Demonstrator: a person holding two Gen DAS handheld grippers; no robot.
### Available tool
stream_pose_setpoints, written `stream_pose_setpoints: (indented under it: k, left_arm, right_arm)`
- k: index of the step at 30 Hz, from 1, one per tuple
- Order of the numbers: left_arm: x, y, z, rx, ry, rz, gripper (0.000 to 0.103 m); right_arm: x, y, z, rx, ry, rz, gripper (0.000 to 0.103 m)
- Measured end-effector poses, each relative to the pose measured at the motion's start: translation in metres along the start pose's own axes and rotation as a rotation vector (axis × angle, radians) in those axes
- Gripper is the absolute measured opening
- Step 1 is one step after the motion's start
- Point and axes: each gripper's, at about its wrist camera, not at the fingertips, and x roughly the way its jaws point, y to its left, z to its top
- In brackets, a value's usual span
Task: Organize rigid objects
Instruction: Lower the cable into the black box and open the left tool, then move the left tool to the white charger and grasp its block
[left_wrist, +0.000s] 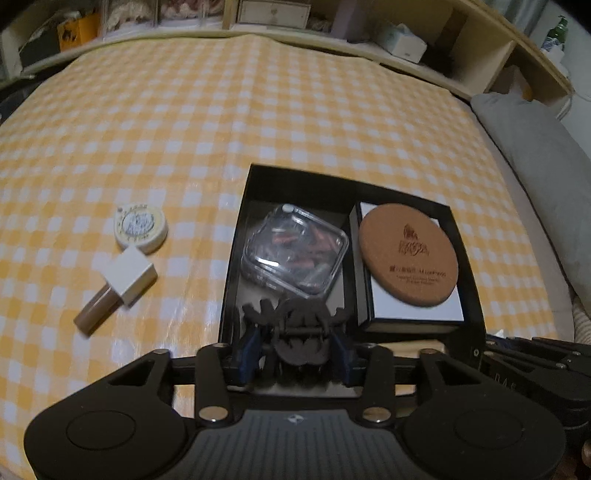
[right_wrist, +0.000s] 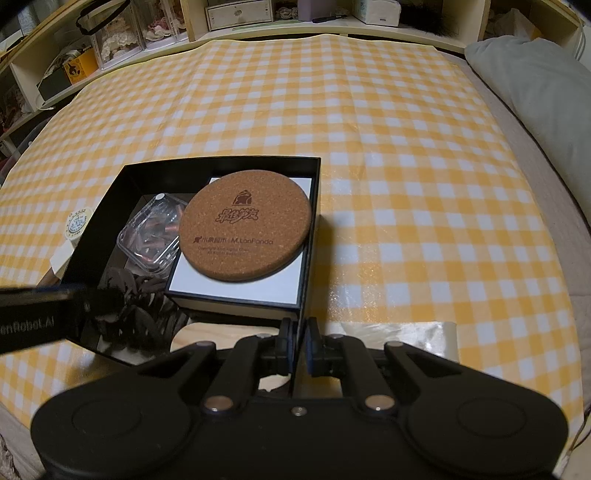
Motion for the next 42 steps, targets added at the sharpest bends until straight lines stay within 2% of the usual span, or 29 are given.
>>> stream_pose_setpoints:
  k: [4, 8, 10, 13, 19, 29, 37, 42]
  left_arm:
    - [-0.004, 0.003, 0.0, -0.015, 0.013, -0.024, 0.059]
    - [-0.011, -0.001, -0.001, 0.0, -0.007, -0.034, 0.067]
    - [-0.016, -0.003, -0.001, 0.004, -0.016, -0.038, 0.076]
    - [-0.022, -0.006, -0.002, 0.021, -0.034, -0.043, 0.084]
    - [-0.031, -0.008, -0.005, 0.042, -0.061, -0.046, 0.095]
    - [-0.06, -0.002, 0.0, 0.07, -0.187, -0.036, 0.101]
    - [-0.09, 0.023, 0.015, 0.057, -0.326, -0.028, 0.103]
    - [-0.098, 0.045, 0.029, 0.038, -0.388, 0.016, 0.103]
  right_arm:
    - [0.0, 0.0, 0.0, -0.002, 0.0, -0.003, 0.007]
    - [0.0, 0.0, 0.0, -0.002, 0.0, -0.003, 0.007]
    - [0.0, 0.0, 0.0, -0.002, 0.0, -0.002, 0.007]
    - [0.0, 0.0, 0.0, -0.001, 0.0, -0.003, 0.007]
    - [0.0, 0.0, 0.0, 0.0, -0.001, -0.002, 0.007]
    - [0.0, 0.0, 0.0, 0.002, -0.002, -0.002, 0.007]
    - [0.0, -0.001, 0.0, 0.004, -0.001, -0.002, 0.007]
    - [-0.001, -0.001, 0.0, 0.008, -0.001, -0.003, 0.007]
